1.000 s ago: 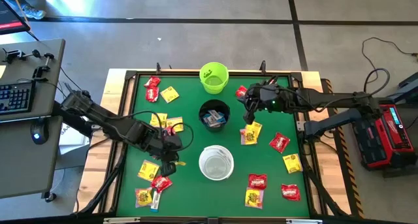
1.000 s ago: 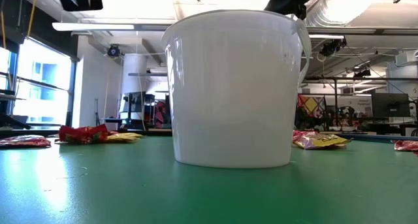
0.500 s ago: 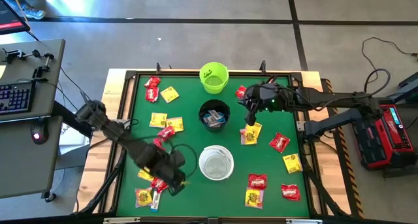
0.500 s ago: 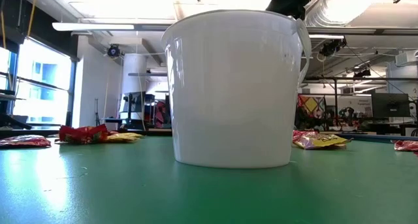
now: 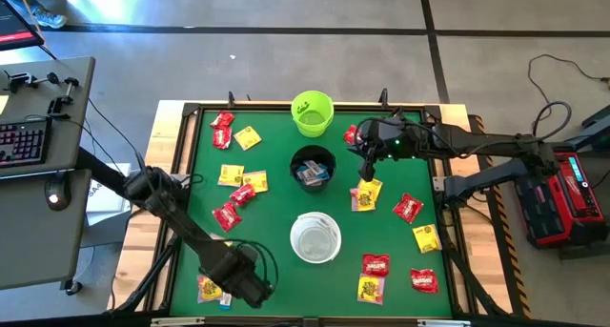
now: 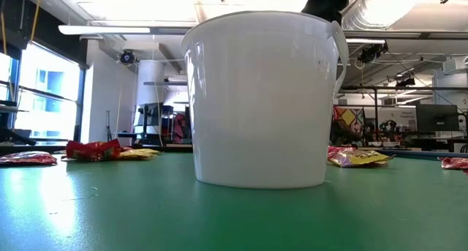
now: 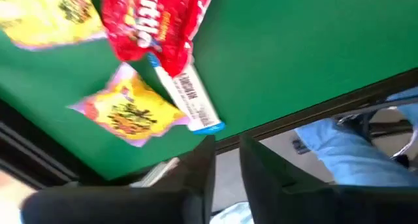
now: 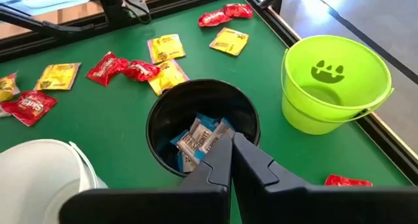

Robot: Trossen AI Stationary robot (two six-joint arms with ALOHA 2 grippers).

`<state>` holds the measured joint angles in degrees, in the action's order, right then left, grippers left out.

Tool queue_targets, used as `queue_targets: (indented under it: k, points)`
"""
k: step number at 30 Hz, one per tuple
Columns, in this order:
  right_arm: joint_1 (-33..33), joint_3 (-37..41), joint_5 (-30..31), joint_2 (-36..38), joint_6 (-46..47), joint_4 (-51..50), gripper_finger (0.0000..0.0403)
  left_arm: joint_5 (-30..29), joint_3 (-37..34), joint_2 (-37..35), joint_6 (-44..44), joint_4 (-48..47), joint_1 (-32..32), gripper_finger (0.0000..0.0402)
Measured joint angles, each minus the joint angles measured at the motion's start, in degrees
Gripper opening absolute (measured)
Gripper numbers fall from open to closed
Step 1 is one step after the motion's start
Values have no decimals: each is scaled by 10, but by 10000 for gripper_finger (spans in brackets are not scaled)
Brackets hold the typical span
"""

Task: Sort candy by brand, put in halloween buckets
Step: Put the white chocolate into the black bucket

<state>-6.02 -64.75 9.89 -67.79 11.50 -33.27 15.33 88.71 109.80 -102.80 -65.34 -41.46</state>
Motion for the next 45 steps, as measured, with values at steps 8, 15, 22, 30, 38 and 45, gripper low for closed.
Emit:
queue_targets:
  k: [8,15,22,30,38,45]
  points:
    - [0,0,0,0,0,-8,0,-3,0,41,-34,36,-7,151]
    - [0,0,0,0,0,-8,0,-2,-26,50,-73,36,-18,203]
    - [0,0,0,0,0,-8,0,9,-75,50,-82,100,-33,211]
    - [0,0,0,0,0,-8,0,30,-112,50,-85,126,-32,211]
    - [0,0,0,0,-12,-7,0,29,-136,49,-82,154,-32,211]
    - [0,0,0,0,-15,-5,0,33,-156,46,-82,192,-31,211]
